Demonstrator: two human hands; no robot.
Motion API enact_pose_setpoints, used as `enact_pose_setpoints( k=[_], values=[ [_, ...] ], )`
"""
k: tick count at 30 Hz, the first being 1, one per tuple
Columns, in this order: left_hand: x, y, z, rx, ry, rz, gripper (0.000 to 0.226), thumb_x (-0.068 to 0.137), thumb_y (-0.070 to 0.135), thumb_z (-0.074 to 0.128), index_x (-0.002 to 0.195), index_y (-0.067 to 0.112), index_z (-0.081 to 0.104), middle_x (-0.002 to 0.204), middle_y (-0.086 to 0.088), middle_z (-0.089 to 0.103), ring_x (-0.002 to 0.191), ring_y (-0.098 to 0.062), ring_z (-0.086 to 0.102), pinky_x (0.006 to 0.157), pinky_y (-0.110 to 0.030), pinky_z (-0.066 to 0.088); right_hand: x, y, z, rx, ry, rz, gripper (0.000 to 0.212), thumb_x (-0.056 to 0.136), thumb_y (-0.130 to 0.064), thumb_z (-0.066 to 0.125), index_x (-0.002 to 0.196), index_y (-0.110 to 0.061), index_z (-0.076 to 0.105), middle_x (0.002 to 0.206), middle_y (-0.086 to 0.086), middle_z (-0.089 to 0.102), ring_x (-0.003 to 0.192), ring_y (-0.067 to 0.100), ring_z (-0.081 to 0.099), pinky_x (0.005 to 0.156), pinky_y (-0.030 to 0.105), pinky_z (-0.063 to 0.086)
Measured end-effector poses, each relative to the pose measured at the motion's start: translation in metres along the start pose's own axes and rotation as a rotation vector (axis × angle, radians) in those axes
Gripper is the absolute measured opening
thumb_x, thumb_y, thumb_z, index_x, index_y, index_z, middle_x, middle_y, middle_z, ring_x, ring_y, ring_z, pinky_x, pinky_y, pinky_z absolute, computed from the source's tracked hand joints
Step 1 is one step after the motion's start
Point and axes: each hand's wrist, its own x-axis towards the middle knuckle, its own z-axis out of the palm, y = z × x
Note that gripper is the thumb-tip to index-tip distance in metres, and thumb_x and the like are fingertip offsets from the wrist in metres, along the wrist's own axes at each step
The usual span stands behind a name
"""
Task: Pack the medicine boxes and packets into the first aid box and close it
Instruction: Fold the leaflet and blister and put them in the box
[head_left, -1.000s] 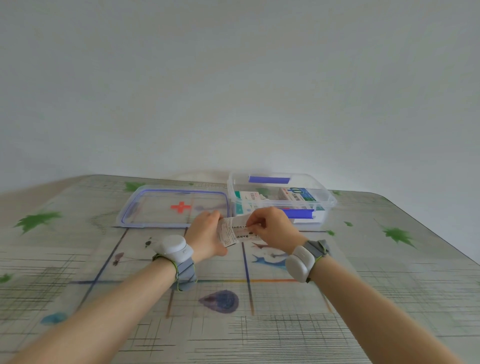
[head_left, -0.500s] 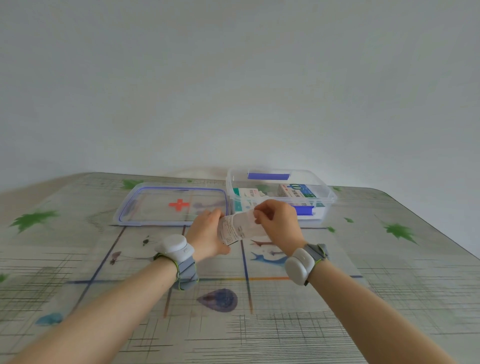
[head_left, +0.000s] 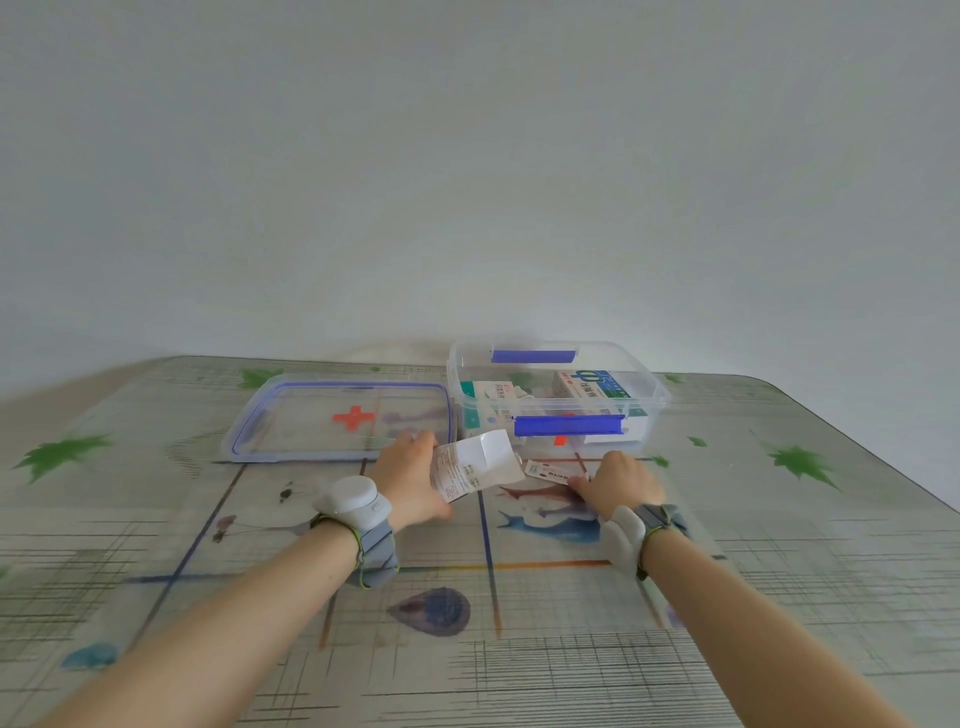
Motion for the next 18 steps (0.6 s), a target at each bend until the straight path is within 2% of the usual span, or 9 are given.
enact_pose_setpoints(
  k=[4, 8, 11, 15, 18],
  values=[
    [-0.001, -0.003, 0.0, 0.02, -0.009, -0.026, 0.064, 0.056, 0.028, 0.083, 0.108, 0.012, 0.049, 0.11, -0.006, 0.051, 0.096, -0.023, 0.054, 0.068, -0.027, 0.043, 0.007, 0.002, 0.004, 0.206, -0.077, 0.028, 0.021, 0.081, -0.027, 0.058, 0.084, -0.006, 0.063, 0.085, 0.01, 0.066, 0.073, 0.026, 0.061, 0.056, 0.028, 0.045],
    [-0.001, -0.009, -0.001, 0.046, -0.01, -0.071, 0.066, 0.055, 0.03, 0.083, 0.109, 0.012, 0.049, 0.11, -0.007, 0.053, 0.095, -0.025, 0.056, 0.073, -0.032, 0.048, 0.009, 0.003, 0.004, 0.224, -0.024, 0.077, 0.011, 0.084, -0.015, 0.05, 0.088, -0.008, 0.057, 0.09, 0.012, 0.063, 0.076, 0.029, 0.059, 0.057, 0.028, 0.042],
    [-0.001, -0.013, -0.002, 0.069, -0.013, -0.11, 0.073, 0.053, 0.033, 0.084, 0.112, 0.012, 0.048, 0.111, -0.006, 0.053, 0.097, -0.025, 0.057, 0.072, -0.032, 0.048, 0.011, 0.004, 0.009, 0.308, 0.01, 0.045, 0.015, 0.087, -0.013, 0.046, 0.085, -0.005, 0.059, 0.089, 0.013, 0.064, 0.076, 0.028, 0.059, 0.062, 0.03, 0.045],
    [0.0, -0.013, -0.005, 0.084, -0.024, -0.136, 0.071, 0.052, 0.035, 0.085, 0.108, 0.013, 0.047, 0.11, -0.007, 0.054, 0.096, -0.026, 0.057, 0.067, -0.03, 0.043, 0.007, -0.002, 0.011, 0.611, 0.071, -0.043, 0.014, 0.091, -0.012, 0.05, 0.095, -0.003, 0.061, 0.092, 0.012, 0.068, 0.082, 0.024, 0.066, 0.077, 0.038, 0.057],
    [0.0, -0.011, -0.005, 0.086, -0.027, -0.145, 0.069, 0.053, 0.036, 0.085, 0.105, 0.013, 0.047, 0.109, -0.007, 0.055, 0.095, -0.026, 0.059, 0.066, -0.029, 0.043, -0.001, -0.012, -0.001, 0.921, 0.03, -0.094, 0.011, 0.088, -0.006, 0.058, 0.099, -0.008, 0.061, 0.081, 0.008, 0.07, 0.071, 0.016, 0.07, 0.074, 0.034, 0.06]
  ],
)
